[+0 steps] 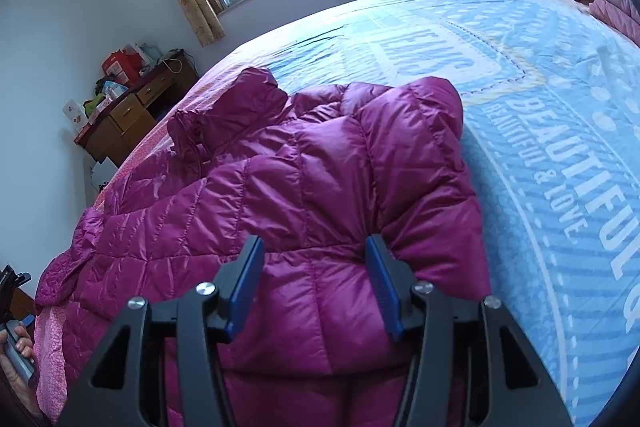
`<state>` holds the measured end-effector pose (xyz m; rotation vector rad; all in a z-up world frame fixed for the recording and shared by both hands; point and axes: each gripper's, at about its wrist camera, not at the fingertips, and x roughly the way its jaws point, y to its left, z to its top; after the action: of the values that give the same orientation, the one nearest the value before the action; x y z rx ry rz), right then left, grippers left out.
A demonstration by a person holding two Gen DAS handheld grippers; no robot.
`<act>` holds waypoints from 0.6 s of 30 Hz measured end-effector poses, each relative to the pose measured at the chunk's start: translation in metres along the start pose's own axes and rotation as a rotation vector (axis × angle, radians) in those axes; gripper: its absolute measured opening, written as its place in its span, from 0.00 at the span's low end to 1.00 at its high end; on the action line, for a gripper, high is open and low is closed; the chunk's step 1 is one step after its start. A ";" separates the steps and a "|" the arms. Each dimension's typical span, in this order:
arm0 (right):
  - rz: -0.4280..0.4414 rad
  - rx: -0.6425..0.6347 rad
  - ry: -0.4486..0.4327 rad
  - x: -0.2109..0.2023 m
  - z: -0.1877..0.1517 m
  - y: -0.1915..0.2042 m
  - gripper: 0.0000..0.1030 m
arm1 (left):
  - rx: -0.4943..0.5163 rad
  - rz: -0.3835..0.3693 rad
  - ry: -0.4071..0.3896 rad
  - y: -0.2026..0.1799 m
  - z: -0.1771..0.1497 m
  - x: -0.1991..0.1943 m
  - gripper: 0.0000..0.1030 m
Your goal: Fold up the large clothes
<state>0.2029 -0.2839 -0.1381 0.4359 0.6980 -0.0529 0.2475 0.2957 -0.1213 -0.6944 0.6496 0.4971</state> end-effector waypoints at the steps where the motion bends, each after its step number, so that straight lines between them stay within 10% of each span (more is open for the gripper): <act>1: 0.000 0.000 0.000 0.000 0.000 0.000 0.53 | -0.012 0.004 0.010 0.002 0.002 0.005 0.99; 4: 0.002 0.003 -0.002 0.000 0.000 0.000 0.53 | -0.054 -0.018 0.044 0.004 0.005 0.020 0.96; 18: 0.016 0.016 -0.008 -0.001 0.000 -0.002 0.53 | 0.028 -0.032 0.018 -0.011 0.005 0.031 0.07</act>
<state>0.2020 -0.2860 -0.1386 0.4561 0.6871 -0.0450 0.2776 0.2982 -0.1346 -0.6824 0.6601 0.4518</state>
